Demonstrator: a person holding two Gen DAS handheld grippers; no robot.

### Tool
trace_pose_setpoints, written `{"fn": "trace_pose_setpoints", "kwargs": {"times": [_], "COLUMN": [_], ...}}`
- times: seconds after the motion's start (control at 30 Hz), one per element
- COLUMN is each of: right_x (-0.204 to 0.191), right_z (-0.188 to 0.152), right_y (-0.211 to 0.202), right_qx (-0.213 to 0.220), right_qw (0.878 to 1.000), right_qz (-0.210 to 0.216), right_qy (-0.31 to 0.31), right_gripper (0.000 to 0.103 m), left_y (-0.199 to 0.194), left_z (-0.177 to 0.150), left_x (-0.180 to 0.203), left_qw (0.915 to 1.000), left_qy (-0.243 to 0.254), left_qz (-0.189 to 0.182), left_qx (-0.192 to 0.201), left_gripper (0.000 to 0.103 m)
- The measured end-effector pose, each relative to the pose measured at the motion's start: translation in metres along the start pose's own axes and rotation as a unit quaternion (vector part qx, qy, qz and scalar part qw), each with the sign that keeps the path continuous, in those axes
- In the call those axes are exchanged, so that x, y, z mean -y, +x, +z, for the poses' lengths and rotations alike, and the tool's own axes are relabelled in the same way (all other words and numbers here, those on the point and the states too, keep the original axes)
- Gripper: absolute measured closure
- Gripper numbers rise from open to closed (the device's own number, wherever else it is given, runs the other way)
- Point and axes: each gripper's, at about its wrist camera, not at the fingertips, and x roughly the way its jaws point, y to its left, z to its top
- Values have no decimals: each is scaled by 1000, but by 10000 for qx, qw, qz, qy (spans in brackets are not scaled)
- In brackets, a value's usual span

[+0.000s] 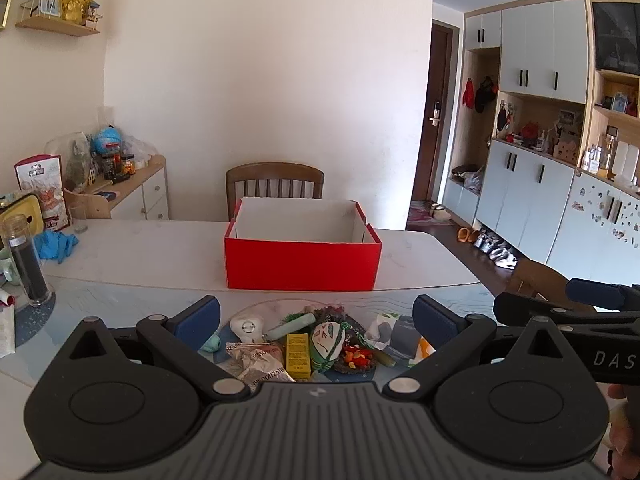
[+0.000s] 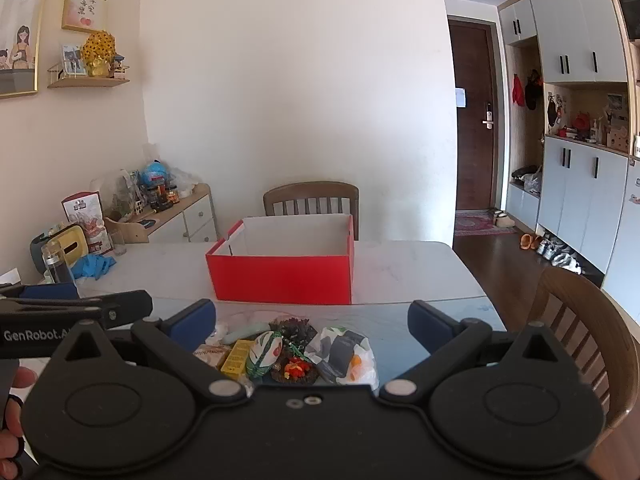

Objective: Organize objects
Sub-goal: 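Reach both tools toward the pile, left to silver bag, right to plastic bag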

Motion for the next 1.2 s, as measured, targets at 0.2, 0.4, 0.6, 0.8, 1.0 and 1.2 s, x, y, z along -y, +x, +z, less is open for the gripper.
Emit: {"fn": "trace_pose_setpoints", "kwargs": {"times": [0.2,0.4,0.6,0.8,1.0,1.2], "right_x": [-1,-6,-11,-1,14,33], "right_z": [-1,-3,-3,-13,-24,-30], "right_y": [7,23,47,85,125,166], "right_qx": [-24,-200,-430,-862,-1282,-1661], "right_qw": [10000,9998,9990,9958,9904,9841], "right_qz": [40,73,2,-279,-481,-629], "right_qy": [-12,-40,-114,-113,-201,-73], "right_gripper": [1,1,1,2,4,9], "left_y": [7,27,61,108,151,193], "left_z": [0,-2,-5,-21,-37,-53], "left_x": [-3,-15,-24,-41,-54,-67], "left_qw": [10000,9995,9977,9939,9896,9842], "left_qy": [-10,-35,133,398,615,640], "left_qz": [21,-50,-271,-247,-207,-99], "left_qx": [-45,-296,-615,-1001,-1282,-1647], "left_gripper": [0,0,0,0,0,0]}}
